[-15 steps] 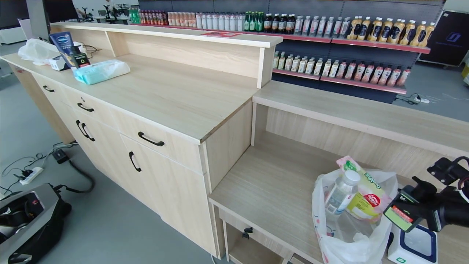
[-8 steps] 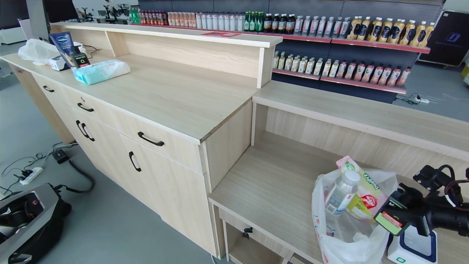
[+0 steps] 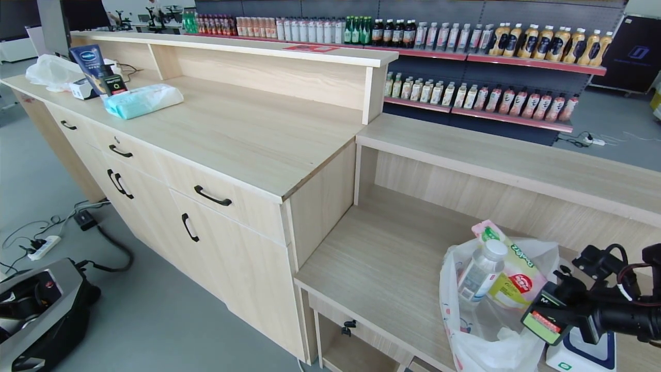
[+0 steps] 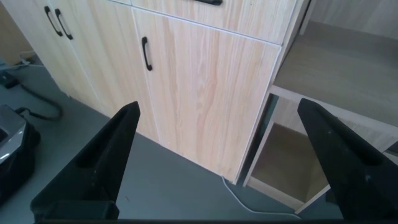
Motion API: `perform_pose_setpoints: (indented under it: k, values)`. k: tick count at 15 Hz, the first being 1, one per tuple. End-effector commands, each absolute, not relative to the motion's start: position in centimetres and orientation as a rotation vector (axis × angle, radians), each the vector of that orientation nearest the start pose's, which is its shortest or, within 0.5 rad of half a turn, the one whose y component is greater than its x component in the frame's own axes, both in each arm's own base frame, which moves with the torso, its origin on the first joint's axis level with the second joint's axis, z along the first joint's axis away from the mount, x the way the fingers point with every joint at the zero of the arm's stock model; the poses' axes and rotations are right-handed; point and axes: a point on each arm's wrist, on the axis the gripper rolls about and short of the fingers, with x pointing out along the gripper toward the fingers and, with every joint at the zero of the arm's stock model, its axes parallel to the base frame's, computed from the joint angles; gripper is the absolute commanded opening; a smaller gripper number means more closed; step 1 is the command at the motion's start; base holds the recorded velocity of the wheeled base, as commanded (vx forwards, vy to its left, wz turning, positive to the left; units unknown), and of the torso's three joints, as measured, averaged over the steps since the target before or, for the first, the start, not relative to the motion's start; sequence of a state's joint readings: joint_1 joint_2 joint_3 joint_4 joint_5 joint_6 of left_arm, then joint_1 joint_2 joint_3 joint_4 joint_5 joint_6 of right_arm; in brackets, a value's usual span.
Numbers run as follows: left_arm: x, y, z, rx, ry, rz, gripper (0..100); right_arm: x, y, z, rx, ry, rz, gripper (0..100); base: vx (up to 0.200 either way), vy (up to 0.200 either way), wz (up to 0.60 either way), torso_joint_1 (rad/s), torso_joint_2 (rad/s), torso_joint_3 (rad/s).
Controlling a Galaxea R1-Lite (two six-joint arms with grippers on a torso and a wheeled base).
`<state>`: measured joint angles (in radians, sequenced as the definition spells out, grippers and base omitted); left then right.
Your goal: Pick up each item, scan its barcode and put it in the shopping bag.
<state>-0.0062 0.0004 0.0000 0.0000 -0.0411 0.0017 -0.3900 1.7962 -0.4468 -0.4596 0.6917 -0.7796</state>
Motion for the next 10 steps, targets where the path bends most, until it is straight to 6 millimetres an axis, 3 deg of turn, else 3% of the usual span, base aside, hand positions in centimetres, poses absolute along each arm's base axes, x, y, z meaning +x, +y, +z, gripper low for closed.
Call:
perform_pose_setpoints:
  k: [1,10]
  values:
    - [-2.3,-0.1,7.6,0.002,0.001,-0.048,100,22.8,-7.8,5.5,-0.269,0.616,0.570,0,0.000,0.000,0.00,0.000,0.00,0.000]
    - [-2.3,-0.1,7.6,0.002,0.001,-0.048,100,24.9,-7.0,4.2,-0.293,0.529,0.691,0,0.000,0.000,0.00,0.000,0.00,0.000]
